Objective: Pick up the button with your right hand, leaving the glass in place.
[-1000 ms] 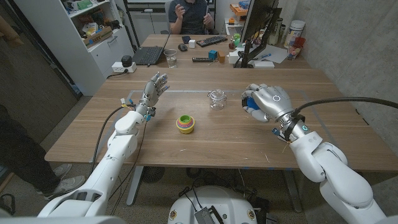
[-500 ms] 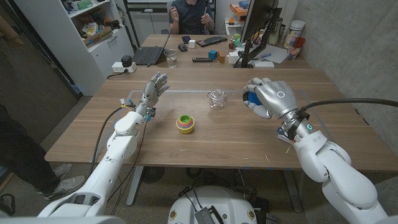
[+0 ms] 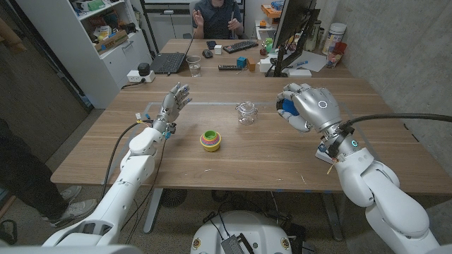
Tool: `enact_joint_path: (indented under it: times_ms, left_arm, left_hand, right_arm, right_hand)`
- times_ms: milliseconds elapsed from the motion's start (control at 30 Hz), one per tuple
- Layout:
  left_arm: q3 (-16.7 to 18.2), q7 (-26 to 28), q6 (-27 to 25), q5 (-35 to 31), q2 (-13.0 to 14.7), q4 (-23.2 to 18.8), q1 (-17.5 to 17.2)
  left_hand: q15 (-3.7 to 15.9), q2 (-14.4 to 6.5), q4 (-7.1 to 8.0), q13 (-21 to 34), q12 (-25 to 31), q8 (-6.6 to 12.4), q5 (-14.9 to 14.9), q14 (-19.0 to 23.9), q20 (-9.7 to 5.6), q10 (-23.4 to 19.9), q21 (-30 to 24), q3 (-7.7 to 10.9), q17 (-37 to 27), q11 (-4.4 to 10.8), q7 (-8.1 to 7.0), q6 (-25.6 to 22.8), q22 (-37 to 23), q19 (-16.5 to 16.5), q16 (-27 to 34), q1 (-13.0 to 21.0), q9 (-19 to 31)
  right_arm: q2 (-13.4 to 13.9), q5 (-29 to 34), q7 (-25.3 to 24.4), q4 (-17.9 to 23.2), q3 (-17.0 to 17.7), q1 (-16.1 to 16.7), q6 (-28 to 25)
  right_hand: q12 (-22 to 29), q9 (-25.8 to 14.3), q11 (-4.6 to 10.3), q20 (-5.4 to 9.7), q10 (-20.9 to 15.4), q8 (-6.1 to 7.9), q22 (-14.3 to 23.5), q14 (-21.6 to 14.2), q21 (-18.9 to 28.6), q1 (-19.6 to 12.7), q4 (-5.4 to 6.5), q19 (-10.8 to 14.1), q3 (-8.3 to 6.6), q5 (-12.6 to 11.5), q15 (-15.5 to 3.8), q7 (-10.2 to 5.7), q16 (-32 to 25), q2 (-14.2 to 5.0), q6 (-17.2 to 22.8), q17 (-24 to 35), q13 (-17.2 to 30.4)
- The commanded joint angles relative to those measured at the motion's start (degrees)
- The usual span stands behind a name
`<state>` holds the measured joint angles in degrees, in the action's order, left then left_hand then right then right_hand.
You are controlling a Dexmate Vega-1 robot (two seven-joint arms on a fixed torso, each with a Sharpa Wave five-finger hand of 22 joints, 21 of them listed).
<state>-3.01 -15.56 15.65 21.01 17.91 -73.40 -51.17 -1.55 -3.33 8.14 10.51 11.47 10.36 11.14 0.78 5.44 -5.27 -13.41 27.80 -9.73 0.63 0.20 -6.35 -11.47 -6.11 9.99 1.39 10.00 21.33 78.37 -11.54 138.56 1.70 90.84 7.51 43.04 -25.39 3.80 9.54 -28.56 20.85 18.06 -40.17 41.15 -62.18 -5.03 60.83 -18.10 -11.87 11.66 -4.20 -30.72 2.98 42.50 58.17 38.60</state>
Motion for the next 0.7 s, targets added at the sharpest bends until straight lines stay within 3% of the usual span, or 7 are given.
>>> enact_joint_path:
  times_ms: [33, 700]
  left_arm:
    - [0.44, -0.27, 0.22, 0.42, 0.31, 0.05, -0.30]
    - [0.95, -1.15, 0.86, 0.79, 0.44, 1.98, 0.67]
  left_hand:
    - [0.18, 0.49, -0.14, 0.27, 0.19, 0.25, 0.13, -0.24, -0.18, -0.10, -0.26, -0.23, -0.25, 0.21, 0.36, 0.12, -0.08, -0.28, 0.36, 0.05, 0.22]
    - [0.15, 0.43, -0.12, 0.27, 0.22, 0.28, 0.18, -0.18, -0.12, -0.19, -0.18, -0.45, -0.25, 0.11, 0.40, 0.05, -0.07, -0.16, 0.39, 0.07, 0.22]
  right_arm:
    - [-0.92, 0.21, -0.96, 0.33, -0.13, 0.35, 0.47]
    - [-0.90, 2.04, -0.81, 0.09, -1.65, -1.11, -0.34]
  right_hand:
    - [0.47, -0.13, 0.29, 2.94, -0.55, 0.30, 0.21, -16.71, 0.64, -12.42, -1.11, -1.25, -1.23, -0.11, -24.54, 0.02, 0.23, -12.94, 0.56, 0.34, 0.38]
    - [0.58, -0.26, 0.39, 2.94, -0.78, 0.12, 0.17, -17.14, 1.80, -12.38, -0.90, -1.50, -1.16, -0.03, -24.50, 0.01, 0.80, -12.88, 0.68, 1.09, 0.34]
